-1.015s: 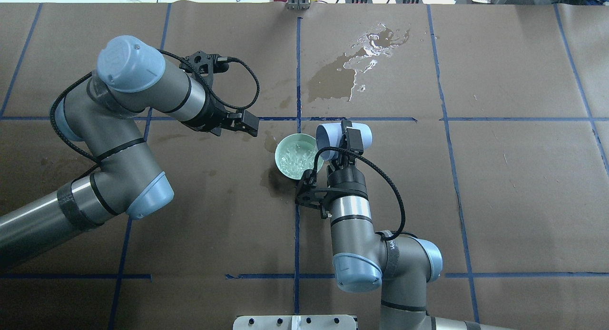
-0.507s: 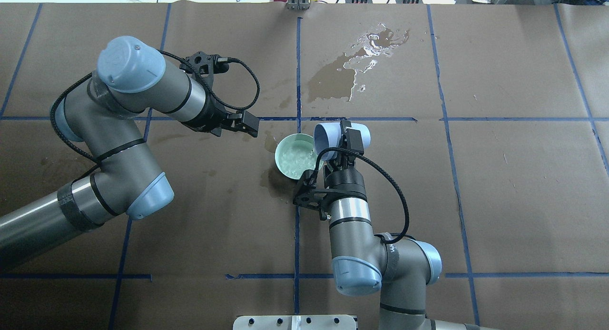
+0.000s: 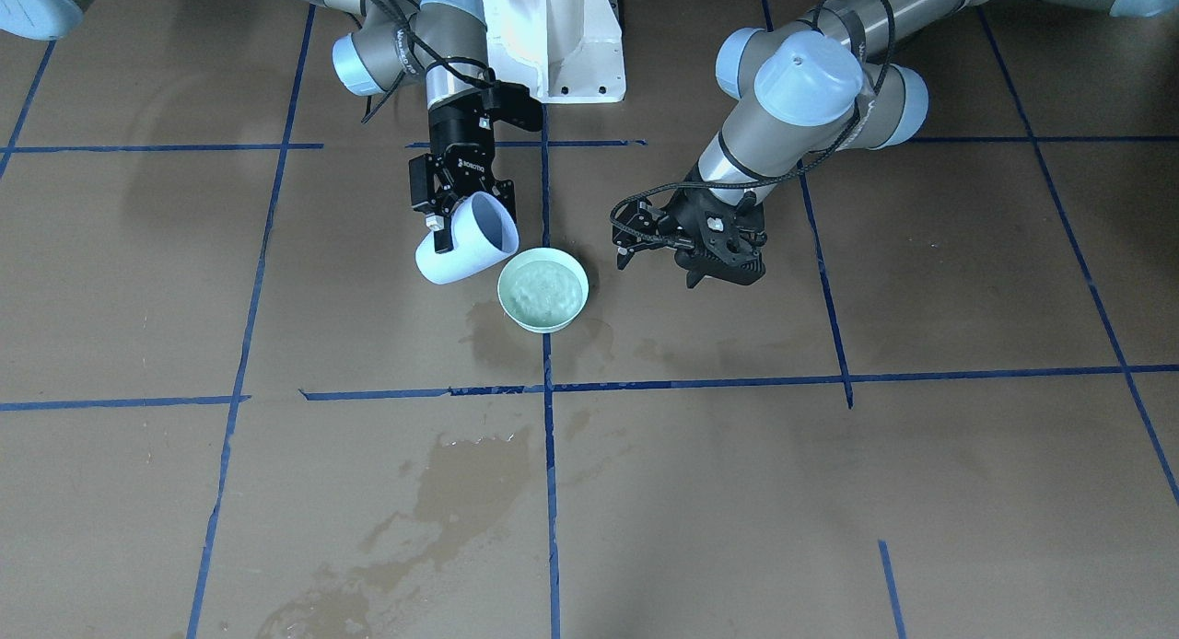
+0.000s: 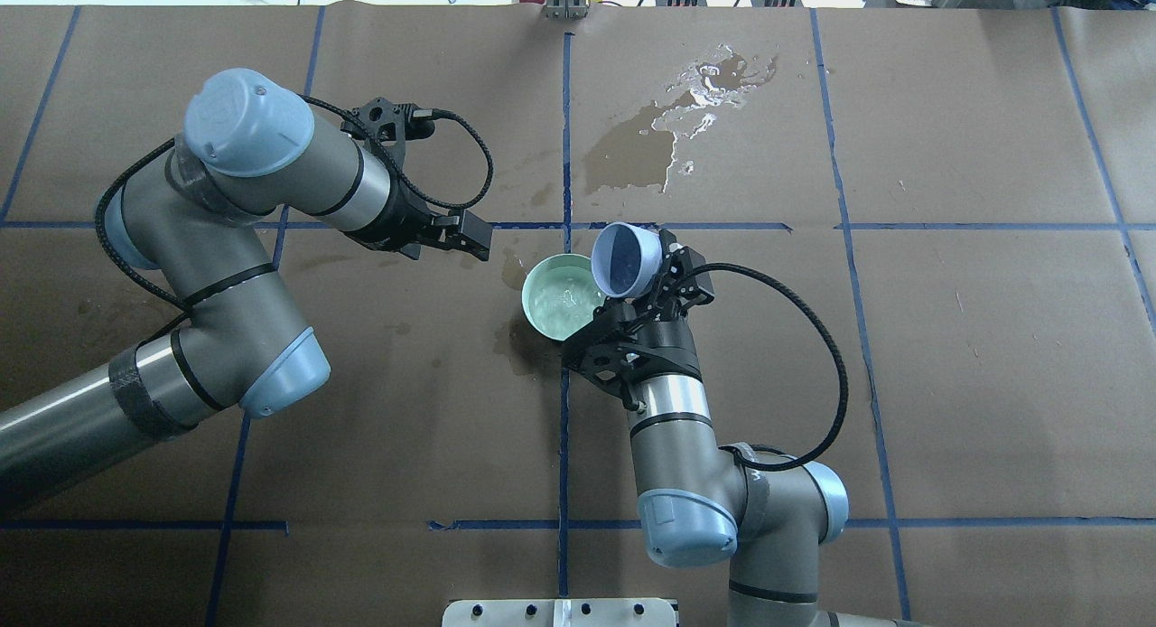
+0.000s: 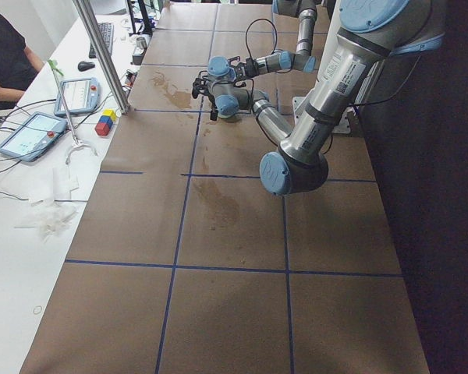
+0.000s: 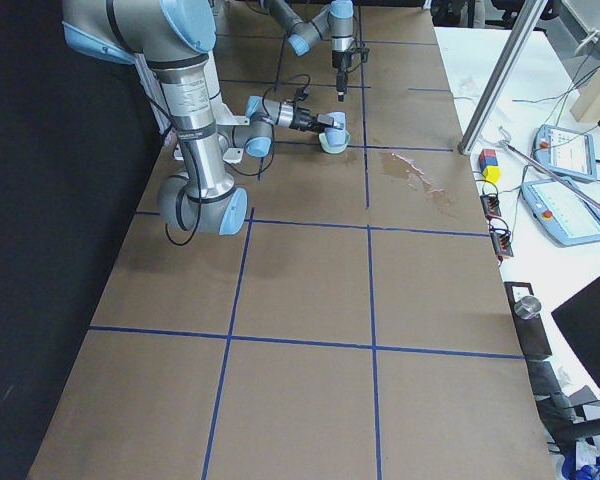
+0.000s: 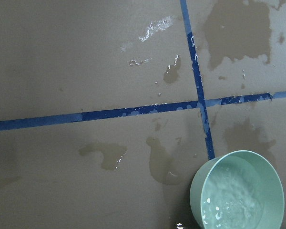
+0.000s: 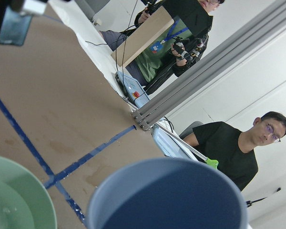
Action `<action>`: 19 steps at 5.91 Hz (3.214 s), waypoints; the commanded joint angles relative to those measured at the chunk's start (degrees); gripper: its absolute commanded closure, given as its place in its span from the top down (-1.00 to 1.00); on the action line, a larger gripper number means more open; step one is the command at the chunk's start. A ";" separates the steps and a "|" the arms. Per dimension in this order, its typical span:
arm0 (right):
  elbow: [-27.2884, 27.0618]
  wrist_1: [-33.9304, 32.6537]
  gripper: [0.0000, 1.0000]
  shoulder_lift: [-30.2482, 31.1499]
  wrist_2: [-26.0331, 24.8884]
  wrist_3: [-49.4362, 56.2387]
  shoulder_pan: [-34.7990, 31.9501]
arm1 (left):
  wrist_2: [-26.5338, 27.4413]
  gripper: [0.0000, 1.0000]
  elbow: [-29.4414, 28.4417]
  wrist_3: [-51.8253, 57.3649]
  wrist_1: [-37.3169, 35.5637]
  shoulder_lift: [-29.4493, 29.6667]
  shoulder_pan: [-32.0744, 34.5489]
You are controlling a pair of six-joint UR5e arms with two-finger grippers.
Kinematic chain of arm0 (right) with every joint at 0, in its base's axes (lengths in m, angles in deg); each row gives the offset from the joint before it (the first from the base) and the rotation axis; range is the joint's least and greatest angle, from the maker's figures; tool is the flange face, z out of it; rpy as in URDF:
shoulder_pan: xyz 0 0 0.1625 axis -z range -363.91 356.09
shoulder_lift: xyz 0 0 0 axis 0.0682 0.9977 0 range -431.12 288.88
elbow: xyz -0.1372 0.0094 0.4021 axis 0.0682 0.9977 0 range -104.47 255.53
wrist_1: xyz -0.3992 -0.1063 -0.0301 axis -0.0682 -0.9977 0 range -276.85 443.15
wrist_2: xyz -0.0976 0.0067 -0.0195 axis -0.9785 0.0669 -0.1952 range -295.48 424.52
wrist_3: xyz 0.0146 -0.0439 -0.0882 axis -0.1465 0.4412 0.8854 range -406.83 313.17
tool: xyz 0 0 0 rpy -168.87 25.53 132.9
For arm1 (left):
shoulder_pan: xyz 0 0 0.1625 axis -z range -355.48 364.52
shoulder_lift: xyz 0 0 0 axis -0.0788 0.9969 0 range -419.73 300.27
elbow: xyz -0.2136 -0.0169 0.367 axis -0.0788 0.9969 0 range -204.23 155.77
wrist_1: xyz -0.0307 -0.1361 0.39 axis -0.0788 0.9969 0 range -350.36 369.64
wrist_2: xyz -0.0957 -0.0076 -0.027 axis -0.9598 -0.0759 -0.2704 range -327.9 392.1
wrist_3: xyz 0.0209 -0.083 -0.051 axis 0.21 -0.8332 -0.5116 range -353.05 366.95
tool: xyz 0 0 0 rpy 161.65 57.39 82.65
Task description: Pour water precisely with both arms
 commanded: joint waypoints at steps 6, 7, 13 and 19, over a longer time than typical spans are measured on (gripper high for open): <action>-19.68 15.16 -1.00 32.96 2.54 -43.02 -1.84 | 0.09 1.00 0.18 0.00 -0.07 -0.09 0.00; -17.42 20.80 -1.00 37.21 3.85 -43.20 -2.98 | 0.09 0.99 0.17 0.00 -0.07 -0.09 -0.26; 8.86 48.45 -0.95 38.84 13.00 -41.53 -13.09 | 0.09 1.00 0.79 -0.09 -0.07 -0.62 -0.18; 16.17 53.72 -0.83 38.49 13.27 -42.41 -13.54 | 0.09 1.00 1.23 -0.09 -0.07 -0.79 -0.18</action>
